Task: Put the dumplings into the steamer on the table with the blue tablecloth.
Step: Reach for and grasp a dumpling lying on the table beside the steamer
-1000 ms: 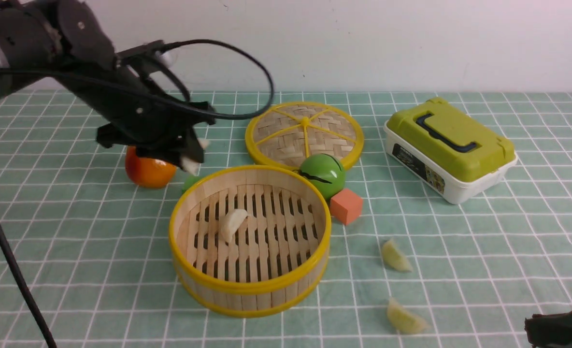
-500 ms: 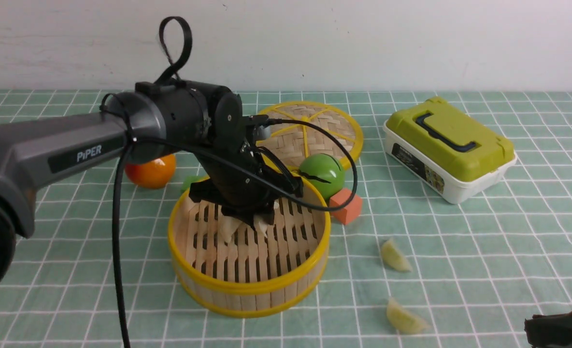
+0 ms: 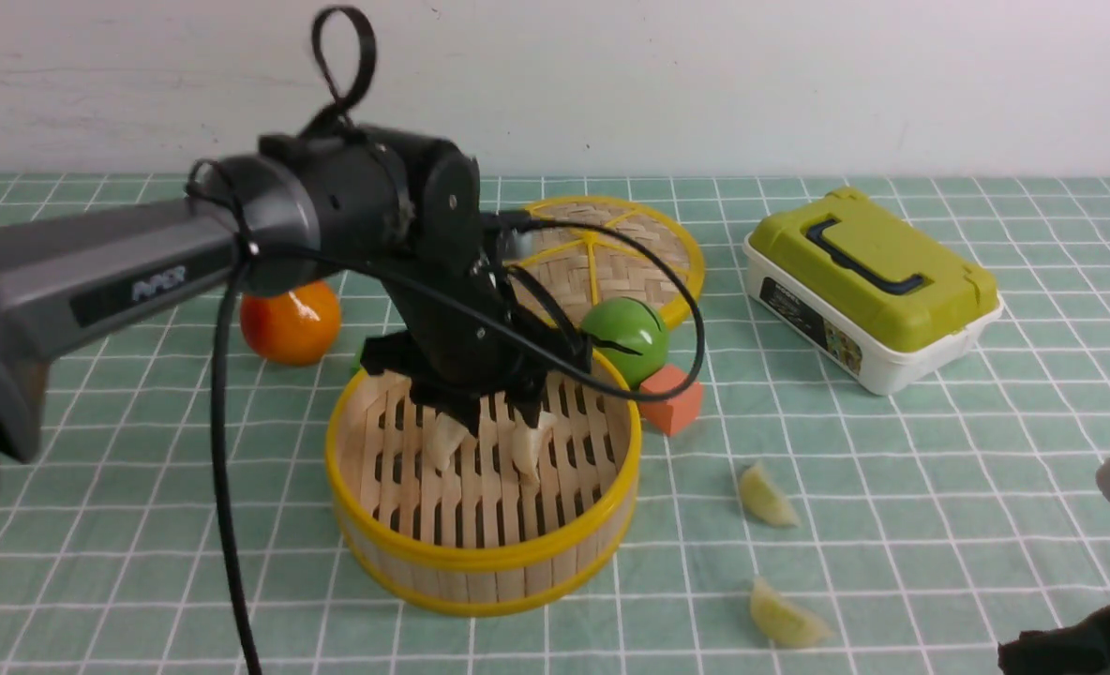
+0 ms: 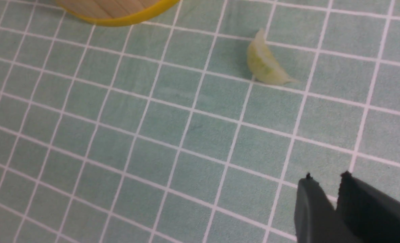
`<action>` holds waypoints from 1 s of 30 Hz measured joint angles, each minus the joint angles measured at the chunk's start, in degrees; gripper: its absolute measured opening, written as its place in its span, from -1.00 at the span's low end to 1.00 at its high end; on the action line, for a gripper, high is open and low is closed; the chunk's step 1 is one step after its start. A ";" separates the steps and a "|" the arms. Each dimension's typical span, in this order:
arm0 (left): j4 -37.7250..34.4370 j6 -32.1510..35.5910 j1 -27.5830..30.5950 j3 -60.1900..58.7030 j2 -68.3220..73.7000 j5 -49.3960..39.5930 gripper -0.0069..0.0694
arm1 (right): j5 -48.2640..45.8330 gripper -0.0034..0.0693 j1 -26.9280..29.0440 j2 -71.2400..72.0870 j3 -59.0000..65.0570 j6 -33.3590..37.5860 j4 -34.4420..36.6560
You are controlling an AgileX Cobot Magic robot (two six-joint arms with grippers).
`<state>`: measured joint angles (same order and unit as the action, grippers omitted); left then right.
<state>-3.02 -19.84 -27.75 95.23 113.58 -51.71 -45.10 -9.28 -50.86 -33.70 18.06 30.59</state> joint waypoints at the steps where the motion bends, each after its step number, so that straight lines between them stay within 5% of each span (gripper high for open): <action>1: 0.55 0.06 0.00 0.32 -0.80 -0.70 0.14 | -0.45 -0.48 0.00 -0.71 -0.57 0.39 0.23; 7: 2.46 3.71 0.00 0.63 -19.71 -7.71 -0.14 | -2.17 0.01 -0.99 -13.64 -8.20 7.59 4.59; 10: 2.29 5.39 0.00 -3.17 -29.06 -7.99 -0.33 | -1.53 0.08 -4.45 -20.39 -11.19 8.75 3.91; 19: 6.52 6.12 0.00 -28.85 -56.09 -2.23 -0.83 | 2.04 0.10 -13.47 -41.34 -24.97 4.29 -11.06; 25: 15.04 4.23 0.00 -46.00 -70.17 -0.38 -0.86 | 4.60 0.07 -13.64 -51.14 -27.60 2.44 -13.13; 30: 22.77 -3.33 0.00 -55.40 -80.22 -0.62 -0.86 | 6.24 -0.29 -13.65 -54.30 -27.92 -0.41 -10.30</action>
<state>19.75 -23.17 -27.75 39.83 33.36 -52.33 -38.86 -22.94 -105.16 -61.62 17.64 20.29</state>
